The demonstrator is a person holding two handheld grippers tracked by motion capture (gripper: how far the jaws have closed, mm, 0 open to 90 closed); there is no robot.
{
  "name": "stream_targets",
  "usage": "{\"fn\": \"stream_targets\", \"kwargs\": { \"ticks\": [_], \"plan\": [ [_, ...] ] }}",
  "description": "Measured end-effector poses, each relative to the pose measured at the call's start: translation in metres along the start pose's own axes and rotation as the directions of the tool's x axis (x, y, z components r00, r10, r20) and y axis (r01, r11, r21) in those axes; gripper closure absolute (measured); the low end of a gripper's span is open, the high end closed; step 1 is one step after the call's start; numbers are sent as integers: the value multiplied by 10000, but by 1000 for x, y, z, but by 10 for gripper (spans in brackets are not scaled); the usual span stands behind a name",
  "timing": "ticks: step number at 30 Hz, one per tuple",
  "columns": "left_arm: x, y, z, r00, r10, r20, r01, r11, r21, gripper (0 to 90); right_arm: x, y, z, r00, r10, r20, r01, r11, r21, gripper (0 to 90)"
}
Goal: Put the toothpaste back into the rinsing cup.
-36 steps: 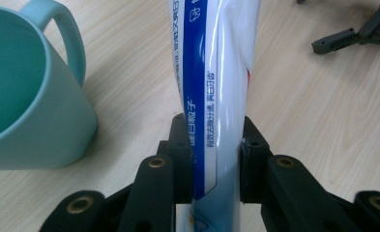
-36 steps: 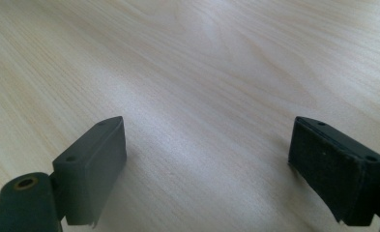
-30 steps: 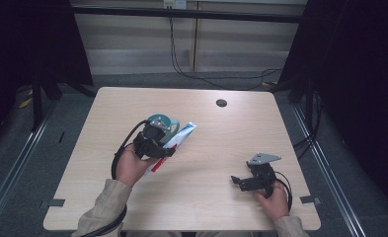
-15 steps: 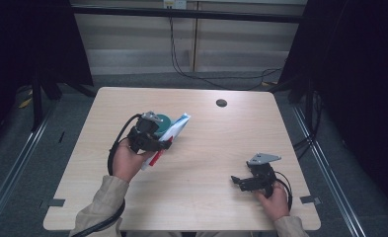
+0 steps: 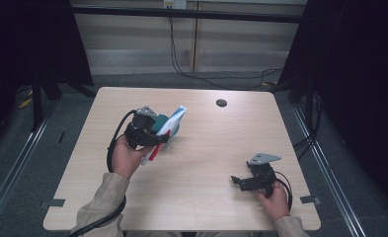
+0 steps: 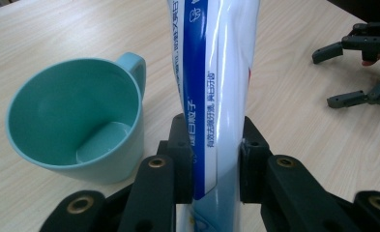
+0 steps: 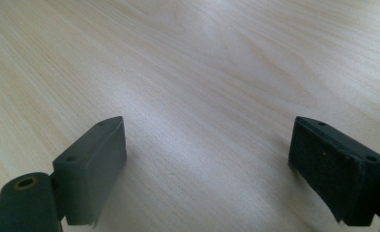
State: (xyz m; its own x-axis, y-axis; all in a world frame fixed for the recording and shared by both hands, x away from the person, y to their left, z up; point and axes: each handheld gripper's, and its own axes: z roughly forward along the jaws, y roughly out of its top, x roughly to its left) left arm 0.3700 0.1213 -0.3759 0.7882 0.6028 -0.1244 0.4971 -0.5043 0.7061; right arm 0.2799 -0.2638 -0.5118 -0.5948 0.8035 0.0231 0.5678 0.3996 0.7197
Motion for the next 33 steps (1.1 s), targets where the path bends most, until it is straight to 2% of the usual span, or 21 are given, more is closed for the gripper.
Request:
{"fn": "stream_targets", "kwargs": {
  "ticks": [3,16,20,33],
  "plan": [
    [2,1,-2,9999,-164,-2,164,9998,-103,737,0,0,0,10000,-12,1,12,10000,-4,128],
    [8,5,-10,9990,-346,-291,333,9984,-450,740,0,0,0,10000,-15,5,15,10000,-3,128],
    [8,8,-10,9989,-312,-340,297,9985,-449,741,0,0,0,10000,-16,5,16,10000,-4,128],
    [13,19,-15,9977,-426,-526,377,9953,-895,742,0,0,0,10000,-15,4,15,10000,-6,128]
  ]
}}
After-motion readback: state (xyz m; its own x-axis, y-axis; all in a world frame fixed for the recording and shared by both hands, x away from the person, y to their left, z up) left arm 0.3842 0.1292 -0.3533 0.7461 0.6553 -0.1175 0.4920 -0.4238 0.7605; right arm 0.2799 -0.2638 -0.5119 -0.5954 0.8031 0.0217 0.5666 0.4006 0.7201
